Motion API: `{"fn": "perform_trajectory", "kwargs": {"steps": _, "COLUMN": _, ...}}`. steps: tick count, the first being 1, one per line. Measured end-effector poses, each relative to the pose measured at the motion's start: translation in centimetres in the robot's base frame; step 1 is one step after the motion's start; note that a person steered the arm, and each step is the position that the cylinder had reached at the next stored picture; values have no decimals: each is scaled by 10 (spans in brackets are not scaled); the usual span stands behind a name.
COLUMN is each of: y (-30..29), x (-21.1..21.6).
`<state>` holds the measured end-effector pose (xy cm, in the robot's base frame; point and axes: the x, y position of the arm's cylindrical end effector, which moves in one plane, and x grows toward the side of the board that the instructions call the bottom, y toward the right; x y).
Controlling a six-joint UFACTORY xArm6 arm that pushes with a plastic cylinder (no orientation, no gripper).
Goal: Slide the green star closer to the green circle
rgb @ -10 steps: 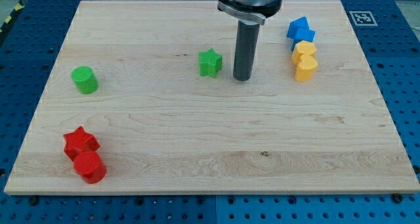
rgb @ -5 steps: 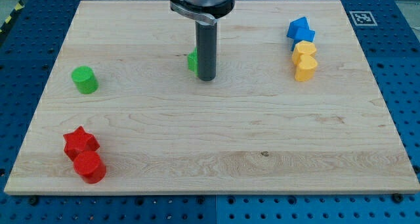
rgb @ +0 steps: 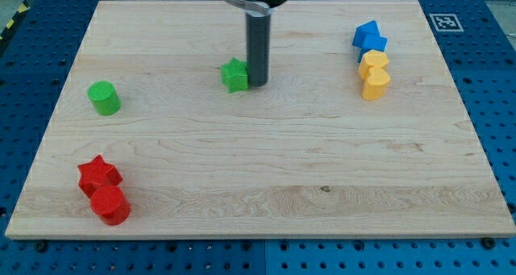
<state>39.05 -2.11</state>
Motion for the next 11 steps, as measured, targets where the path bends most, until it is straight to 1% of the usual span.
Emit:
{"fn": "perform_trajectory", "kwargs": {"steps": 1, "y": -13, "x": 0}}
{"fn": "perform_trajectory", "kwargs": {"steps": 2, "y": -13, "x": 0}}
{"fn": "perform_trajectory", "kwargs": {"steps": 4, "y": -38, "x": 1}}
{"fn": "perform_trajectory", "kwargs": {"steps": 6, "y": -42, "x": 1}}
{"fn": "perform_trajectory", "kwargs": {"steps": 7, "y": -60, "x": 0}}
{"fn": "perform_trajectory", "kwargs": {"steps": 9, "y": -114, "x": 0}}
{"fn": "perform_trajectory", "kwargs": {"steps": 11, "y": -83, "x": -6}}
